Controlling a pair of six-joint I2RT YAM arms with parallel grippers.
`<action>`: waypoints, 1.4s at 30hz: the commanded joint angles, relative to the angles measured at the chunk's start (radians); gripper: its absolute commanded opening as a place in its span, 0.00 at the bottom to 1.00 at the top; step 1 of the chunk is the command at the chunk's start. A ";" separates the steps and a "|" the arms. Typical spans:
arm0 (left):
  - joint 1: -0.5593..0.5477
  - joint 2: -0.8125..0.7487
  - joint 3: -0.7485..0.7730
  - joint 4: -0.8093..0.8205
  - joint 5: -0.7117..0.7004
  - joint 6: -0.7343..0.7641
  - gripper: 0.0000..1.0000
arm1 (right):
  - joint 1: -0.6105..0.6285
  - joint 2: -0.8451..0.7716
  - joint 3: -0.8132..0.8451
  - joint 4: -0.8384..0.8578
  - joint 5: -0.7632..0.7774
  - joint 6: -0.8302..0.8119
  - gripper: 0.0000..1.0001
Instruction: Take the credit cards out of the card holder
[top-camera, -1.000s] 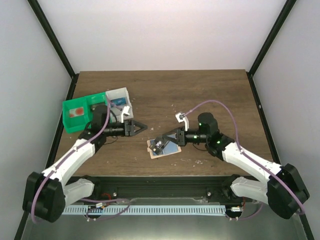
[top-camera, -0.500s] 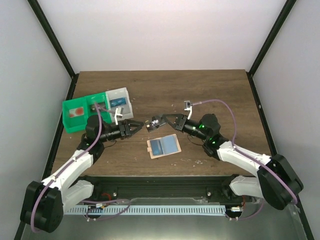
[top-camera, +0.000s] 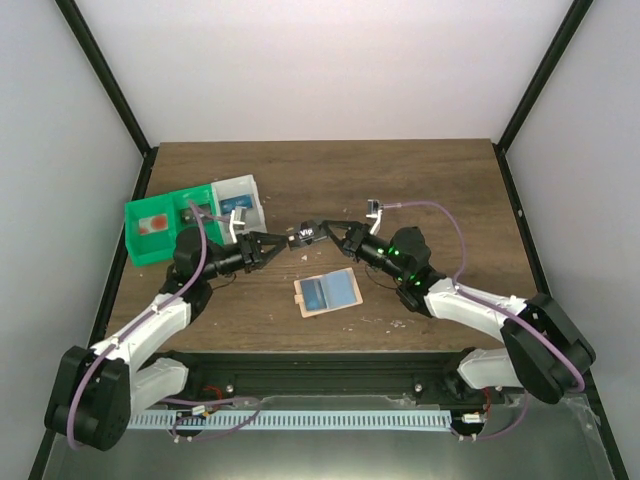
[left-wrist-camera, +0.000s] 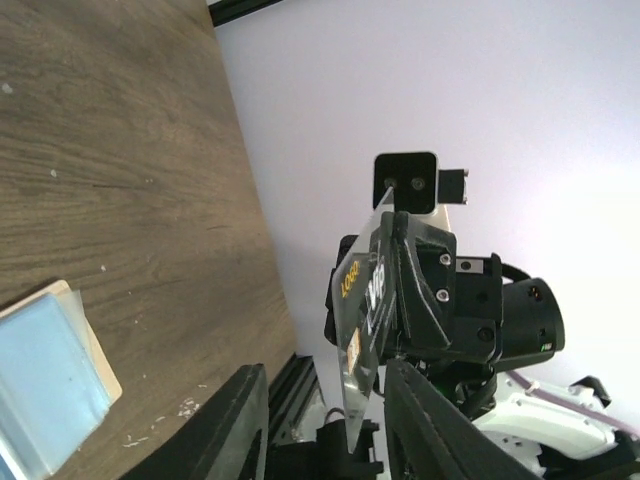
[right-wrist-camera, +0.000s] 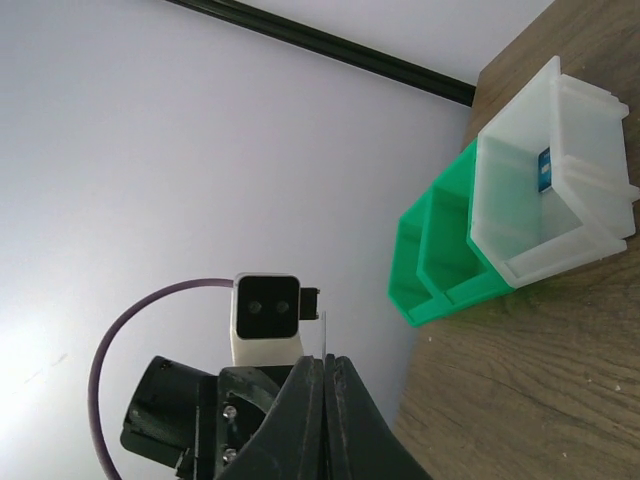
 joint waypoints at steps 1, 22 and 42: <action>-0.004 0.019 0.031 0.049 -0.001 -0.004 0.33 | 0.014 0.011 0.025 0.044 0.046 0.019 0.00; 0.006 0.077 0.104 -0.151 0.019 0.149 0.00 | 0.021 0.027 -0.036 -0.005 0.018 -0.020 0.27; 0.389 0.170 0.478 -1.076 -0.038 0.754 0.00 | 0.022 -0.362 -0.203 -0.405 0.078 -0.408 1.00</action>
